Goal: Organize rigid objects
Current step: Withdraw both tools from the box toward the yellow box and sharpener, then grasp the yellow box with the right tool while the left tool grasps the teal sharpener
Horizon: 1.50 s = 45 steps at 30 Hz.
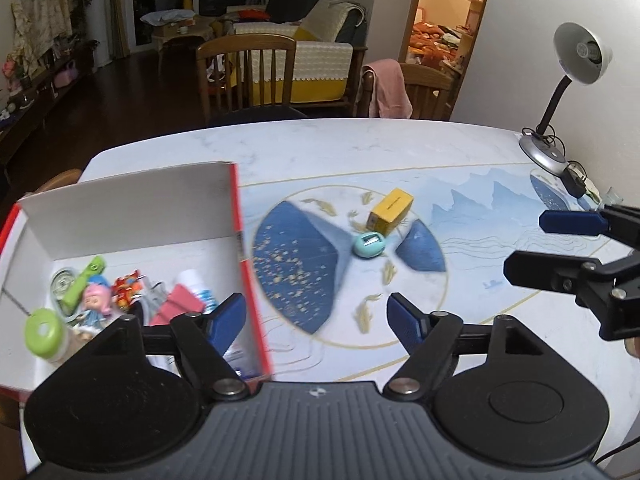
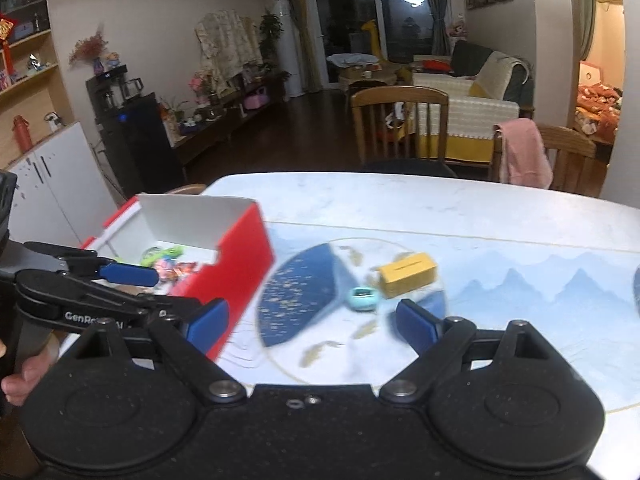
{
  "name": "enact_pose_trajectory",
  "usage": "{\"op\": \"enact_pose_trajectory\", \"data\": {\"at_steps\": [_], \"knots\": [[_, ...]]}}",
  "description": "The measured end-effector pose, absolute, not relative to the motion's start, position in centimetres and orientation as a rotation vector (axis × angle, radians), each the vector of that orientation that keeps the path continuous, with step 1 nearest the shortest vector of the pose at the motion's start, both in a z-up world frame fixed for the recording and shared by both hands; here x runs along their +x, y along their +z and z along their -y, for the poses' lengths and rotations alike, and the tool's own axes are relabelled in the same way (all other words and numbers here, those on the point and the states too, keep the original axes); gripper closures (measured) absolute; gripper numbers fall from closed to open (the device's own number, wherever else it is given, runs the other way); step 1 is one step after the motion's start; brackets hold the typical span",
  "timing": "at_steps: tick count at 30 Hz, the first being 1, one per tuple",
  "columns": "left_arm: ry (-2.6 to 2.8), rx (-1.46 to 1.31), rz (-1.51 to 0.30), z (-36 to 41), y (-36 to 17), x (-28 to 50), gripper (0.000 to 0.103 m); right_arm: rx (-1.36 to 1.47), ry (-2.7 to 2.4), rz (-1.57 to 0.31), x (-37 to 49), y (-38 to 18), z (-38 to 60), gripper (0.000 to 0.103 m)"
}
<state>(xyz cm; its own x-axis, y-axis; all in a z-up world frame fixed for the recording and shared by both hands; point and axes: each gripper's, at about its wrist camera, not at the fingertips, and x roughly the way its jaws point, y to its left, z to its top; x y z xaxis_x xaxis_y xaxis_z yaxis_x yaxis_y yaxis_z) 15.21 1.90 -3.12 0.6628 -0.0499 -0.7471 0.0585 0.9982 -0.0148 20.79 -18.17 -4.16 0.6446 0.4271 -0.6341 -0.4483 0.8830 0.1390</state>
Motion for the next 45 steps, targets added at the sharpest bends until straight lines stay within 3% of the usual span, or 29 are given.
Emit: {"op": "enact_pose_trajectory", "data": {"at_steps": [12,15,33,45], "knots": [[-0.045,0.018,-0.838,2.1,-5.9,19.6,0.013,-0.053,0.438,-0.725,26.6,-5.5,22.2,0.001],[-0.025,0.007,-0.833,2.5,-6.7,20.5,0.0,-0.06,0.43,-0.739,28.1,-6.3,22.6,0.001],[0.071,0.024,-0.829,5.1,-12.6,26.6,0.0,-0.137,0.466,-0.845,36.0,-11.9,20.7,0.001],[0.082,0.011,-0.852,5.0,-15.7,29.0,0.0,-0.138,0.438,-0.93,39.6,-15.6,19.4,0.009]]}}
